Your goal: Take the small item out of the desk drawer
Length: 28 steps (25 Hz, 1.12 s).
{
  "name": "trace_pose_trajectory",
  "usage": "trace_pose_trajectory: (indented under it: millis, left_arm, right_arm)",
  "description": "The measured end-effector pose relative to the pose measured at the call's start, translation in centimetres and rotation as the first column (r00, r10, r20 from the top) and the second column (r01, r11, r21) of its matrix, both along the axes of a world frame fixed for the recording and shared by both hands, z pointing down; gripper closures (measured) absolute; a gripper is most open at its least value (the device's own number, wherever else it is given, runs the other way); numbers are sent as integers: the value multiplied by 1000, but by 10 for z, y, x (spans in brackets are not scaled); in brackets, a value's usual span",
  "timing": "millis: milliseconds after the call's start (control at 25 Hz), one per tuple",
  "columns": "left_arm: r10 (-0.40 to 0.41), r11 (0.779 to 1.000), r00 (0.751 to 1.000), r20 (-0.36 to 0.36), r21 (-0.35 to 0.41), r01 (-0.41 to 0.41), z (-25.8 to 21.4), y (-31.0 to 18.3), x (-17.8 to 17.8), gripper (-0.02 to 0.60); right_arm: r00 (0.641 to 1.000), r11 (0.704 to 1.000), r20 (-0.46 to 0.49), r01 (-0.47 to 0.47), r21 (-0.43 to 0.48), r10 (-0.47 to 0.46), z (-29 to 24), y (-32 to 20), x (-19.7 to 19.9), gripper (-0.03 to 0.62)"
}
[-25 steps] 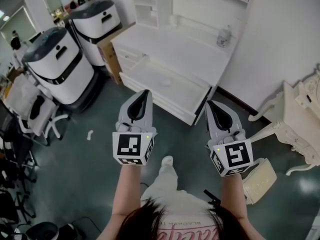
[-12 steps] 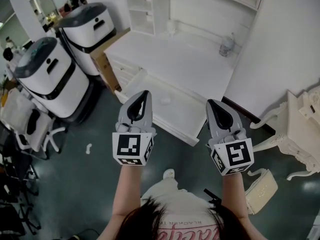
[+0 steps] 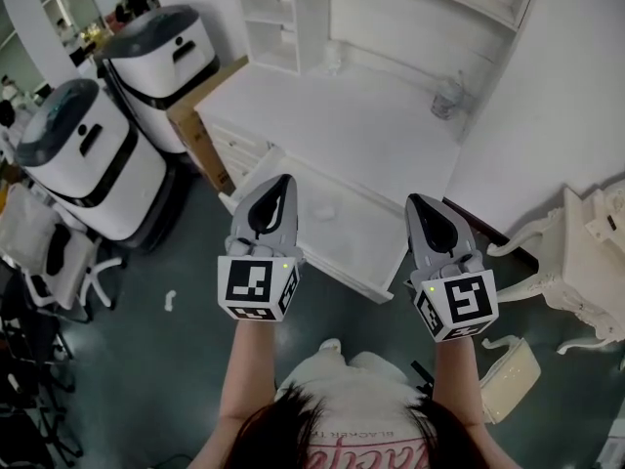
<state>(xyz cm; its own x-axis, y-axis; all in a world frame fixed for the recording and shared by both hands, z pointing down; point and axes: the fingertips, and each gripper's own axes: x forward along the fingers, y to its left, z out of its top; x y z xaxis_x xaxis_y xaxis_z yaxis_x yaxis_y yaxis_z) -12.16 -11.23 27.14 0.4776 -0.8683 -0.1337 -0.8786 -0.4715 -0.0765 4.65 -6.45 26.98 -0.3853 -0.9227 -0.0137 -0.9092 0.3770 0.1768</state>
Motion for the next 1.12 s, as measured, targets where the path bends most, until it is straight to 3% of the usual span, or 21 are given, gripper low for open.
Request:
trace_pose_trajectory:
  millis: [480, 1120]
  left_arm:
    - [-49, 998, 999, -8, -40, 48, 15, -36, -2, 571]
    - [-146, 989, 989, 2, -27, 146, 11, -104, 13, 571]
  right_arm:
    - [1000, 1000, 16, 10, -27, -9, 9, -38, 17, 592]
    - [993, 992, 32, 118, -33, -117, 11, -132, 38, 592]
